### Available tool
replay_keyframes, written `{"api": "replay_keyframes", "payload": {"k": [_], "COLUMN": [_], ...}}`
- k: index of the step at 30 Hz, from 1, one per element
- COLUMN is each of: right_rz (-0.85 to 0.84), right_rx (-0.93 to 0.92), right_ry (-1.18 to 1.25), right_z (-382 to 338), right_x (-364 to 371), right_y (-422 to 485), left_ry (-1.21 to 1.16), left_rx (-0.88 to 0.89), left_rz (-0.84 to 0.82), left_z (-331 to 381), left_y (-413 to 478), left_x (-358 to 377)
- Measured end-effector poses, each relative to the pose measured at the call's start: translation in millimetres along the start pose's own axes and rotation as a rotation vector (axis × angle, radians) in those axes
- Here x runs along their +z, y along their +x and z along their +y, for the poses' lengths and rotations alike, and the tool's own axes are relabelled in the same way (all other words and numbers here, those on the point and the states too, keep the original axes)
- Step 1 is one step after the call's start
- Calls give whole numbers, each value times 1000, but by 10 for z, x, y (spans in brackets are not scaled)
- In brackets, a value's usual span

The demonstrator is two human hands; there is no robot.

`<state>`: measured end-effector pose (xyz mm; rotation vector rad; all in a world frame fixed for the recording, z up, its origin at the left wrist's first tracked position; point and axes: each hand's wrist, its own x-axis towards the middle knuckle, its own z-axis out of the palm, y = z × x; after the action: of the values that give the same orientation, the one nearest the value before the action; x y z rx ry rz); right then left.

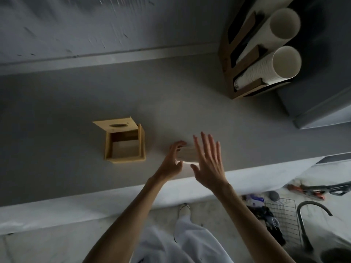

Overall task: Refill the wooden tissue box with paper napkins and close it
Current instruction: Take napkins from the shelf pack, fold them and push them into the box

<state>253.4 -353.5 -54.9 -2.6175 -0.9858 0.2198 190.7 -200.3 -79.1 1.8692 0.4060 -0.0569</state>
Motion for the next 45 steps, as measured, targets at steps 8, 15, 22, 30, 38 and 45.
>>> {"api": "replay_keyframes", "payload": {"k": [8, 15, 22, 30, 38, 45], "right_rz": [30, 65, 193, 74, 80, 128], "right_rx": [202, 233, 227, 282, 337, 343], "right_ry": [421, 804, 592, 734, 911, 908], "right_z": [33, 27, 6, 111, 151, 156], "right_x": [88, 187, 223, 214, 272, 282], "right_y": [-90, -36, -63, -118, -27, -46], "left_ry": [-148, -499, -489, -480, -528, -498], "left_rx": [-28, -48, -56, -126, -38, -39], "left_rz": [-10, 167, 241, 323, 375, 345], "left_z": [28, 129, 73, 72, 118, 118], "left_y": [-15, 39, 34, 87, 137, 137], "left_x": [12, 182, 266, 386, 432, 476]}}
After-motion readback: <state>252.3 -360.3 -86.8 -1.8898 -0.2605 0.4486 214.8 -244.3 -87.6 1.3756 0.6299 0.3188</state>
